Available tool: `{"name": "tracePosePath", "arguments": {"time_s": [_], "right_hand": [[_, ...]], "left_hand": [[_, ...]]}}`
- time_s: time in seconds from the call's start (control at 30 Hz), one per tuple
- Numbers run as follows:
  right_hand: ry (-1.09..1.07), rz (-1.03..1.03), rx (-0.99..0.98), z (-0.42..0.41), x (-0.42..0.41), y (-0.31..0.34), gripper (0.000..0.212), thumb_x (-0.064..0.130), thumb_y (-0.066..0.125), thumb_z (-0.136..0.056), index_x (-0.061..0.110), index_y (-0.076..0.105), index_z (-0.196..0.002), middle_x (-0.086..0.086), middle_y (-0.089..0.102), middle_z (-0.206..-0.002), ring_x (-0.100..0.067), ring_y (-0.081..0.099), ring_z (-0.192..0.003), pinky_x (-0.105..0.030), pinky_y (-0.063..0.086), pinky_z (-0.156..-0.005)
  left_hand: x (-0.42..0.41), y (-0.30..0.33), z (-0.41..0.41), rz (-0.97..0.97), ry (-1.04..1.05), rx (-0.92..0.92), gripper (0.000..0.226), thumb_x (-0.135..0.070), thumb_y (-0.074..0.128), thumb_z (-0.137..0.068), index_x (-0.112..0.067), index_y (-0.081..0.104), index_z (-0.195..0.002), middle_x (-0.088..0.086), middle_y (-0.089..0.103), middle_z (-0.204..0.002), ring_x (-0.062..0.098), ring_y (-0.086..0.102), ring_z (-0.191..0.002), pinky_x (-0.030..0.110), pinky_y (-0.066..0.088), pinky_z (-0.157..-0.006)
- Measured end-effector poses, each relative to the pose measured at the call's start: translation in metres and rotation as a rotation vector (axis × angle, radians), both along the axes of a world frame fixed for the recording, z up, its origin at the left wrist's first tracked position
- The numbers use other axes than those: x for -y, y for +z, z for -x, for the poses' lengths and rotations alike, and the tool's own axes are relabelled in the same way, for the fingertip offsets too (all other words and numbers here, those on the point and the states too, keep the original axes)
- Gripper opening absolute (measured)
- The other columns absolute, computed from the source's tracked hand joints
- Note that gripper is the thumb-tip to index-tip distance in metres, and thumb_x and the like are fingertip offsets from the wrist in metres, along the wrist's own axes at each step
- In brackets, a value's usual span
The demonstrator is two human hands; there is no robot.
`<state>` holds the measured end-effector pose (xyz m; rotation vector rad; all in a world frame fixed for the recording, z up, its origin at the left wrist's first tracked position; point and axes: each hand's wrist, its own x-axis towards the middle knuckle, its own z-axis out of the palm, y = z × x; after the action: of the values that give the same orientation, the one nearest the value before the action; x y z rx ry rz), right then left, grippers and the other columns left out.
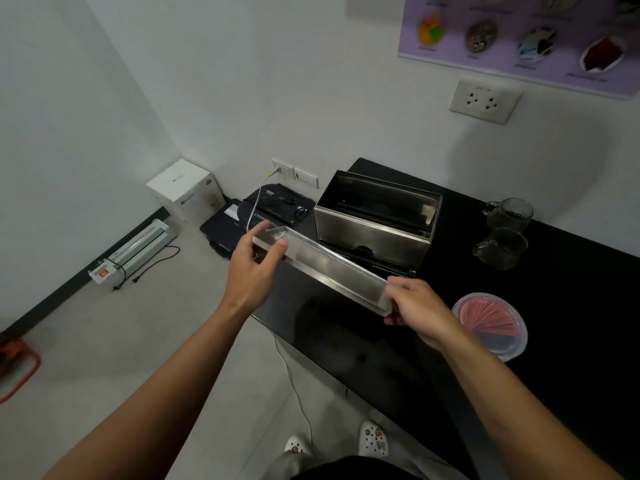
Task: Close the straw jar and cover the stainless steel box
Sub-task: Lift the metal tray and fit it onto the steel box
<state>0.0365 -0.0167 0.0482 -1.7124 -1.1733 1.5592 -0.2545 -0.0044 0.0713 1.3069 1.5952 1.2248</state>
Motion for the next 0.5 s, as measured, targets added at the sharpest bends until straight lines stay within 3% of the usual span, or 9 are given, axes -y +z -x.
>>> {"name": "tracePosePath", "arguments": {"time_s": [0.03,0.13,0.27,0.33,0.43,0.5], "right_hand": [[-0.004,0.025,-0.072,-0.001,0.001,0.004,0.021,0.01,0.055,-0.1,-0.005,0.069,-0.103,-0.008,0.065,-0.073,-0.008,0.063,-0.058,-0.039,0.062,-0.071],[-0.072,0.083,-0.259,-0.001,0.005,0.019,0.022,0.02,0.056,-0.105,0.007,0.069,-0.092,-0.008,0.064,-0.082,-0.013,0.065,-0.059,-0.033,0.057,-0.06],[-0.117,0.047,-0.352,-0.007,0.011,0.033,0.038,0.033,0.047,-0.108,0.004,0.071,-0.11,-0.01,0.071,-0.089,-0.021,0.068,-0.072,-0.037,0.054,-0.071],[-0.154,0.002,-0.375,-0.012,0.012,0.037,0.036,0.026,0.044,-0.109,0.003,0.069,-0.119,-0.013,0.071,-0.094,-0.025,0.07,-0.079,-0.037,0.055,-0.074],[-0.072,-0.116,-0.29,-0.018,0.014,0.038,0.025,0.017,0.054,-0.107,0.014,0.069,-0.126,-0.007,0.074,-0.093,-0.02,0.075,-0.088,-0.034,0.058,-0.078],[0.035,-0.243,-0.088,-0.02,0.015,0.037,0.019,0.028,0.061,-0.105,0.028,0.073,-0.12,-0.003,0.075,-0.09,-0.012,0.076,-0.092,-0.03,0.059,-0.081]], "left_hand": [[-0.002,0.003,-0.001,-0.006,-0.015,-0.009,0.062,-0.054,0.065,-0.091,-0.027,0.054,-0.146,0.004,0.065,-0.131,0.021,0.066,-0.12,0.042,0.058,-0.102],[-0.008,0.01,0.001,-0.027,-0.059,-0.051,0.058,-0.067,0.06,-0.086,-0.038,0.054,-0.136,0.001,0.065,-0.118,0.007,0.067,-0.107,0.036,0.057,-0.097],[-0.02,0.015,0.002,-0.001,-0.123,-0.052,0.067,-0.07,0.062,-0.084,-0.034,0.047,-0.138,-0.002,0.062,-0.124,0.015,0.064,-0.115,0.032,0.054,-0.099],[-0.028,0.02,0.001,0.019,-0.104,-0.054,0.07,-0.074,0.062,-0.081,-0.032,0.05,-0.136,-0.005,0.064,-0.121,0.002,0.064,-0.11,0.022,0.052,-0.094],[-0.038,0.03,-0.004,0.03,-0.084,-0.069,0.076,-0.083,0.059,-0.082,-0.028,0.054,-0.134,-0.013,0.065,-0.117,-0.019,0.062,-0.093,0.005,0.048,-0.077],[-0.044,0.036,-0.007,0.036,-0.082,-0.088,0.068,-0.083,0.054,-0.085,-0.03,0.057,-0.128,-0.017,0.066,-0.114,-0.022,0.06,-0.091,-0.001,0.044,-0.074]]}}
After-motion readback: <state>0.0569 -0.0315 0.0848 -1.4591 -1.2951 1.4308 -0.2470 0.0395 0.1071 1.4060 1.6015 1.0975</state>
